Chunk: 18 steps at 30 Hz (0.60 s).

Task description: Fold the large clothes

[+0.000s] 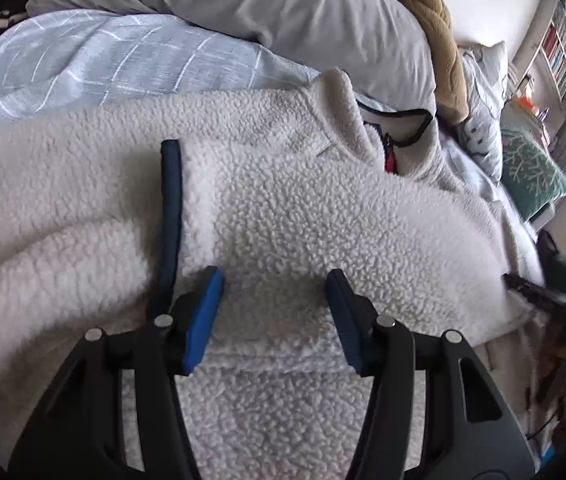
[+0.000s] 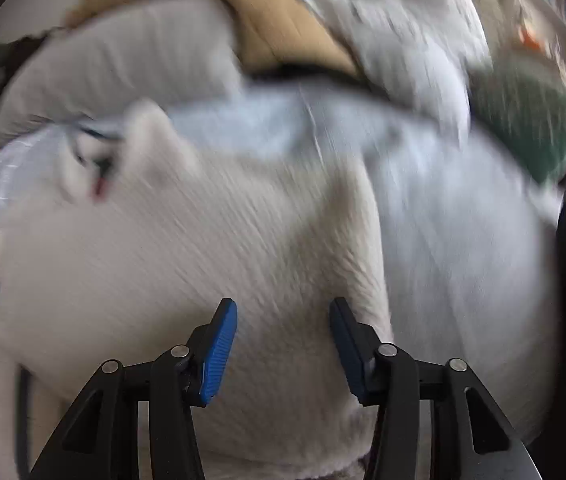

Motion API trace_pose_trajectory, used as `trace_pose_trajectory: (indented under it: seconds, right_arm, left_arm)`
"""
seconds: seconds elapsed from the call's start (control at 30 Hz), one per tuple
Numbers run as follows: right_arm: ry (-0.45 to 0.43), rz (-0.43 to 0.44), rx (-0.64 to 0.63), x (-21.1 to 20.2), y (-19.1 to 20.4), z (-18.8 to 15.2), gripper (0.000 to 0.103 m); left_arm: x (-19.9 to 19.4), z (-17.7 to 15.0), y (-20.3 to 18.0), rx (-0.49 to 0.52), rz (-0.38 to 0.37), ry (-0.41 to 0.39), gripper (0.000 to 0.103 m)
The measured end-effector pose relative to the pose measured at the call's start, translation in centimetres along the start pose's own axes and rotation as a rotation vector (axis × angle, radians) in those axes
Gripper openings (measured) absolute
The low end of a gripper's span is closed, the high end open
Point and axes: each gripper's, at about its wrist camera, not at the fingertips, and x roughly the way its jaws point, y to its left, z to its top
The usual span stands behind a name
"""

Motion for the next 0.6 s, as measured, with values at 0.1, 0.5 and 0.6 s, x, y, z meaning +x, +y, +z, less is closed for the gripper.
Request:
trace_pose_trajectory:
  seconds: [0.1,0.5,0.6]
  right_arm:
    - [-0.012,-0.009,0.028,-0.9,0.1,0.0,0.05]
    - [-0.032,0.098,0.084,-11.9,3.6,-0.8,0.08]
    - [-0.023,0.115,0.077,-13.2,4.3,-1.4,0.082]
  left_arm:
    - [-2.0,0.8,-0.3,-0.055,0.029,0.046,0.062]
    - [-13.4,-0.3,5.6,-0.322,0.127,0.023,0.084]
    - [-15.3,-1.7,8.6,-0.418,0.152,-0.007,0.086]
